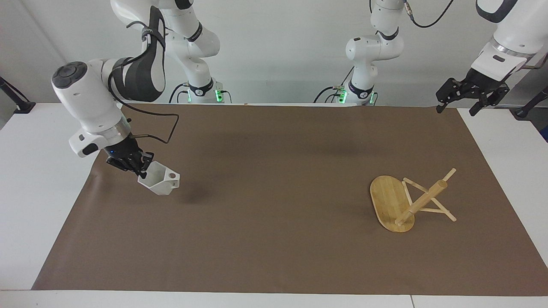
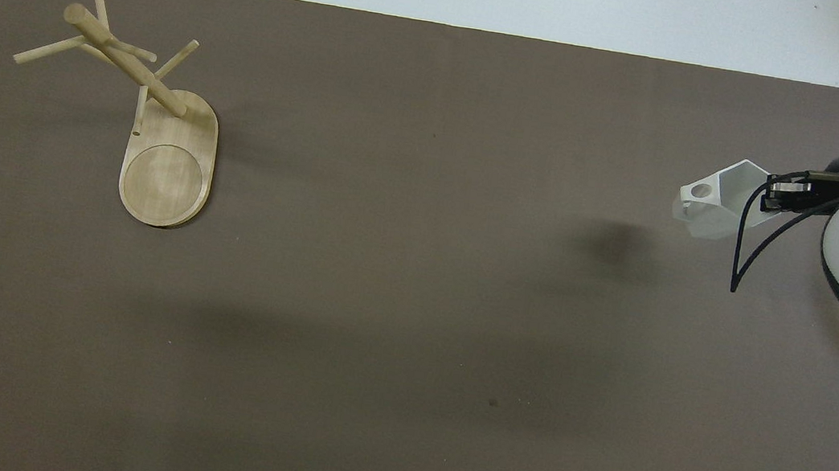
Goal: Hang cup on rack
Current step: 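Lift the white cup with the right gripper and turn it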
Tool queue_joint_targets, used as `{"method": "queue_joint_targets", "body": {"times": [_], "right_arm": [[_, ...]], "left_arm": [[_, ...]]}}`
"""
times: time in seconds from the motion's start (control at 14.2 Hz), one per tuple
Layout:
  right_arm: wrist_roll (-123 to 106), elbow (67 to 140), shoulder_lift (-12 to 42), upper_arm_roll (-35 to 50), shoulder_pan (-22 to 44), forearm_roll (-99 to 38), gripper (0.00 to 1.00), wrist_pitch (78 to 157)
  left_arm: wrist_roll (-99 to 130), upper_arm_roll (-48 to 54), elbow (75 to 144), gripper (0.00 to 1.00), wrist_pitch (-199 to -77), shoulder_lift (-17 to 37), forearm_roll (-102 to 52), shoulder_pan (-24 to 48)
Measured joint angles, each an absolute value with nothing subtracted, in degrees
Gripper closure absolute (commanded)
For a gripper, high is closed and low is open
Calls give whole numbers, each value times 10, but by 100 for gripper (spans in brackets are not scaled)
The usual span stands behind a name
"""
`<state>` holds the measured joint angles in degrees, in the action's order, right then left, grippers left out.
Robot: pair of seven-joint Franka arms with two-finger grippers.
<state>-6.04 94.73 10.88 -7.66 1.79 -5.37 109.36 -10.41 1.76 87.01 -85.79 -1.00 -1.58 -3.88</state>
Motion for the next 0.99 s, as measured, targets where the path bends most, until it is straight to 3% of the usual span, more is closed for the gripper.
{"method": "queue_joint_targets", "body": {"times": [0.63, 0.99], "right_arm": [[-131, 953, 4, -78, -43, -45, 100, 981], [-142, 979, -6, 18, -65, -45, 100, 981]], "left_arm": [[-104, 18, 870, 0, -858, -10, -16, -39], [-104, 18, 870, 0, -858, -10, -16, -39]]}}
